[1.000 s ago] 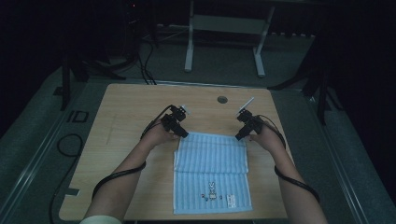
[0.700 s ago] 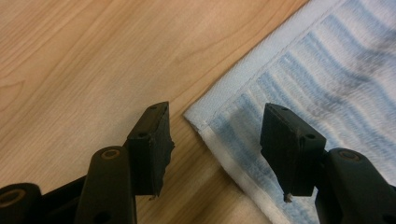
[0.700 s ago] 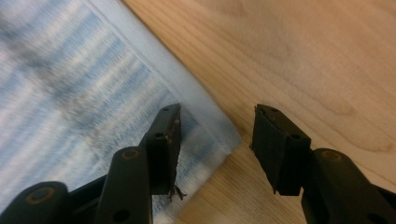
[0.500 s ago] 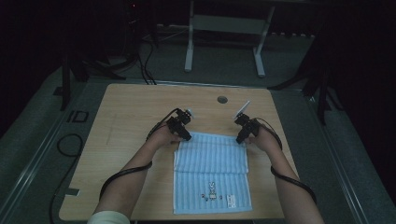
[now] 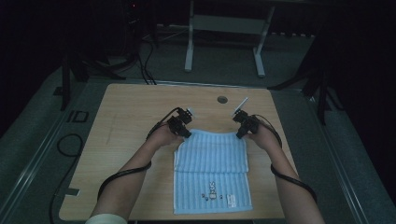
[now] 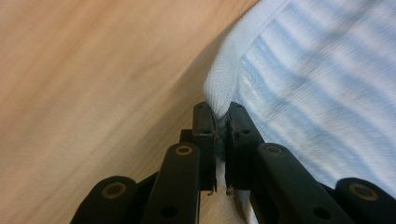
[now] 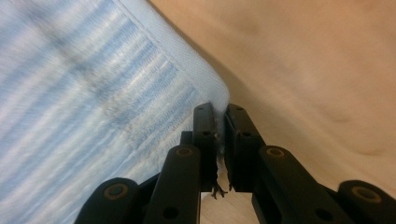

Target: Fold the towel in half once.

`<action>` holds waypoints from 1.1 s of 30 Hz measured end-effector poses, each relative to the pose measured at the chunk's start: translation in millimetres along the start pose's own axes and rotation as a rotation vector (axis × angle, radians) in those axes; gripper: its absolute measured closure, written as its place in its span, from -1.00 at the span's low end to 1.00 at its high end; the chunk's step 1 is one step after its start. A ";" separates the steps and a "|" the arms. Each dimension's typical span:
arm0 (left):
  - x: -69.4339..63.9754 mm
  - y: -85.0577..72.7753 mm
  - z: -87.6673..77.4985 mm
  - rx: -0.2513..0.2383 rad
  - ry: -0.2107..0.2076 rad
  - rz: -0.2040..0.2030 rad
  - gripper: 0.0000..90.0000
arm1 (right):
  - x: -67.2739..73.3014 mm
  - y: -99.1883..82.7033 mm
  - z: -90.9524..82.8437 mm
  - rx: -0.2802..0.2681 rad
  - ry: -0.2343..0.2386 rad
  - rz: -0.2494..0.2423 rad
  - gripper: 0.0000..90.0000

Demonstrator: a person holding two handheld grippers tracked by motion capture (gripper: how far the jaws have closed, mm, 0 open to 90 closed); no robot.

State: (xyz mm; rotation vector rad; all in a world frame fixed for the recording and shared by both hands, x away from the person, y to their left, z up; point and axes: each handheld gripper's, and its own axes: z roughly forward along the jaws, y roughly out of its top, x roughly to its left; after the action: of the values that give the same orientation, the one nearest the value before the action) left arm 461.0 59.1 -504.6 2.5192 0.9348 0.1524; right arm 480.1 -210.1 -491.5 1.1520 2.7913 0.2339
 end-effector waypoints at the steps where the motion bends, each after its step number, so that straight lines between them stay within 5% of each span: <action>1: 1.3 2.0 -5.7 -0.013 0.005 -0.001 0.87 | -0.7 1.9 -6.4 -0.019 -0.009 -0.003 0.86; 6: 9.5 17.6 -43.2 -0.078 0.047 0.002 0.87 | -5.0 18.1 -44.9 -0.110 -0.063 -0.012 0.86; 14: 20.9 47.7 -133.7 -0.227 0.151 0.008 0.87 | -10.7 45.8 -126.8 -0.275 -0.161 -0.025 0.86; 18: 16.3 51.1 -169.9 -0.319 0.159 0.013 0.87 | -7.4 52.5 -165.7 -0.371 -0.202 -0.035 0.85; 23: 8.4 31.1 -172.7 -0.318 0.160 0.030 0.86 | 6.1 40.8 -180.1 -0.431 -0.218 -0.088 0.85; 33: -30.0 -29.7 -141.2 -0.306 0.046 0.087 0.86 | 38.2 -13.3 -147.6 -0.412 -0.176 -0.207 0.85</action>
State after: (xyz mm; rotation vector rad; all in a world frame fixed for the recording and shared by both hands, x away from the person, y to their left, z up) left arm 384.9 112.0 -390.0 2.2805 0.7553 0.3536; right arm 420.0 -207.0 -350.8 0.7449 2.5182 0.6181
